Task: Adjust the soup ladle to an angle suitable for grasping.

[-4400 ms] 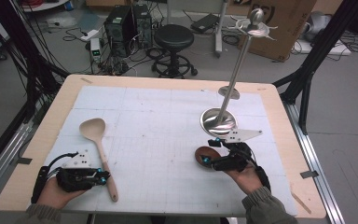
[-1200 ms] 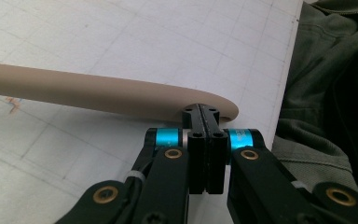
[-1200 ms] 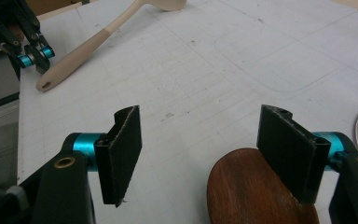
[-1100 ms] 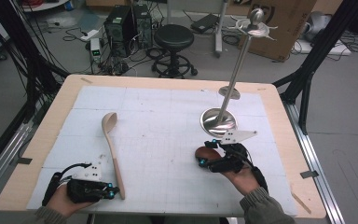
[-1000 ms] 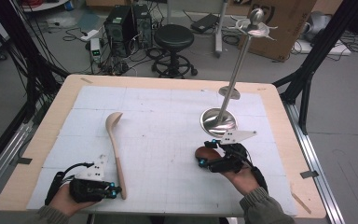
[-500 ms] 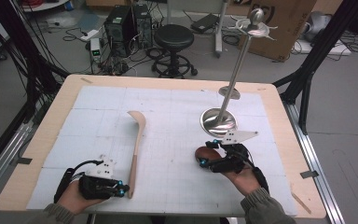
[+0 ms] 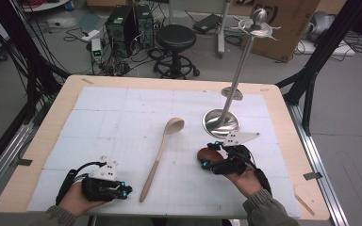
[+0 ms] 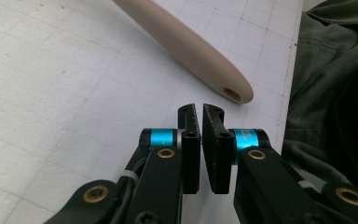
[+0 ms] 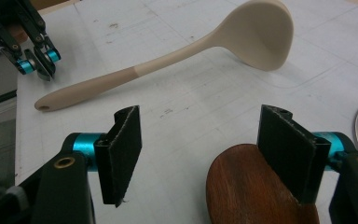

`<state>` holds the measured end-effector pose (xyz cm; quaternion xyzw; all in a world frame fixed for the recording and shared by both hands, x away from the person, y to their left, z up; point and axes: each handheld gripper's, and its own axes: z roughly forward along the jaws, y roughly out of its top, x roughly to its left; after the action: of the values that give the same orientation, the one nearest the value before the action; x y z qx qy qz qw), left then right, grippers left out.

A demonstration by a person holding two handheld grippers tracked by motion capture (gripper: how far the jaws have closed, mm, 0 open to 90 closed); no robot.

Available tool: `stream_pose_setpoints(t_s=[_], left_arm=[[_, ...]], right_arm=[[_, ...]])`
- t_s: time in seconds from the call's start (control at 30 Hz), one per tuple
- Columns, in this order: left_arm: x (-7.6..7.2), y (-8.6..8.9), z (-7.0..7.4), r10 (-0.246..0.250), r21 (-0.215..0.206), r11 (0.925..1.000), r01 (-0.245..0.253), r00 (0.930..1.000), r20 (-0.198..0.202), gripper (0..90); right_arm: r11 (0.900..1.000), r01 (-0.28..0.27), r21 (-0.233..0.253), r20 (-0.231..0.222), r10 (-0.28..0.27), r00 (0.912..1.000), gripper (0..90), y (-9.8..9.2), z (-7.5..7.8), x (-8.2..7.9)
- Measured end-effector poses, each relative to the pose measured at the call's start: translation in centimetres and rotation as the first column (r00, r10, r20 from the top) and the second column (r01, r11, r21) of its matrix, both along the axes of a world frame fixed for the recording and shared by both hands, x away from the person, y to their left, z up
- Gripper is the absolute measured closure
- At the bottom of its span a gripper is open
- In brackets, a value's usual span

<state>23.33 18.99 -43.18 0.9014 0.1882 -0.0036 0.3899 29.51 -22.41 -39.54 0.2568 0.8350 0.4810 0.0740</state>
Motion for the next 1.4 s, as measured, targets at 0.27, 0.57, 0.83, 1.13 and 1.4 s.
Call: stream_pose_setpoints(t_s=[0.27, 0.57, 0.83, 1.13, 1.4], left_arm=[[0.02, 0.19, 0.07, 0.008, 0.0, 1.0, -0.008, 0.9999, 0.006, 84.0], [0.0, 0.06, 0.0, 0.014, -0.002, 0.9999, -0.014, 0.9999, 0.004, 83.9], [0.08, 0.23, 0.21, 0.024, -0.007, 0.9997, -0.024, 0.9996, 0.015, 83.0], [0.22, 0.3, 0.43, 0.047, -0.02, 0.9987, -0.046, 0.9986, 0.023, 80.1], [0.49, -0.14, 0.62, 0.048, -0.039, 0.9981, -0.047, 0.9985, 0.027, 79.5]], right_arm=[[1.0, 0.0, -0.002, -0.002, 0.0, 1.0, 29.8, 0.03, -0.01, -0.03], [1.0, -0.002, -0.004, -0.003, 0.002, 1.0, 29.8, 0.1, -0.06, -0.01], [1.0, -0.001, -0.005, -0.005, 0.001, 1.0, 29.8, 0.11, -0.07, -0.01], [1.0, -0.002, -0.004, -0.006, 0.002, 1.0, 29.8, 0.13, -0.08, -0.02], [1.0, -0.004, -0.006, -0.001, 0.004, 1.0, 29.8, 0.2, -0.1, 0.01]])
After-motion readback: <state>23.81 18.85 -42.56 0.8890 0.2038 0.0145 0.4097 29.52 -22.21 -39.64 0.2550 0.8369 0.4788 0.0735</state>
